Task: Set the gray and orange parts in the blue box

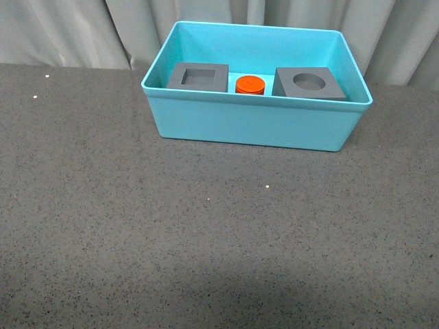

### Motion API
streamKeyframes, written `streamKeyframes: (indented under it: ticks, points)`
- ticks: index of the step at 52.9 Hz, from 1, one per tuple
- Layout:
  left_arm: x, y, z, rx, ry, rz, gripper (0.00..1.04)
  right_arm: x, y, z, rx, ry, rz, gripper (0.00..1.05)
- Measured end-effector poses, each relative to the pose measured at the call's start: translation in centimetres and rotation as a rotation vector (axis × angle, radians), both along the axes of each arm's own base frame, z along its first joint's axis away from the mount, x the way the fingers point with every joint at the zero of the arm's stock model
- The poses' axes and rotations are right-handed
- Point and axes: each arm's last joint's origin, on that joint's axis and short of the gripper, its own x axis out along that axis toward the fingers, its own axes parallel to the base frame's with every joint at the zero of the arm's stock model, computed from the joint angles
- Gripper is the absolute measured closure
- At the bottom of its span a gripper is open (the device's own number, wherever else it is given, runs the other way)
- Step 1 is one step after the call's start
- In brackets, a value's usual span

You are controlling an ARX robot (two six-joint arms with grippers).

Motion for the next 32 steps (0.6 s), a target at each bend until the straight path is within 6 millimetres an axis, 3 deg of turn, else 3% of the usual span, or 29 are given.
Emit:
streamKeyframes:
  ticks: [27,32]
  points:
    - [0.0,0.0,0.0,0.0,0.0,0.0,0.07,-1.3,0.0,-0.3,0.0,0.006,0.003,1.04]
    - [0.0,0.0,0.0,0.0,0.0,0.0,0.07,-1.3,0.0,-0.3,0.0,0.005,0.003,0.92]
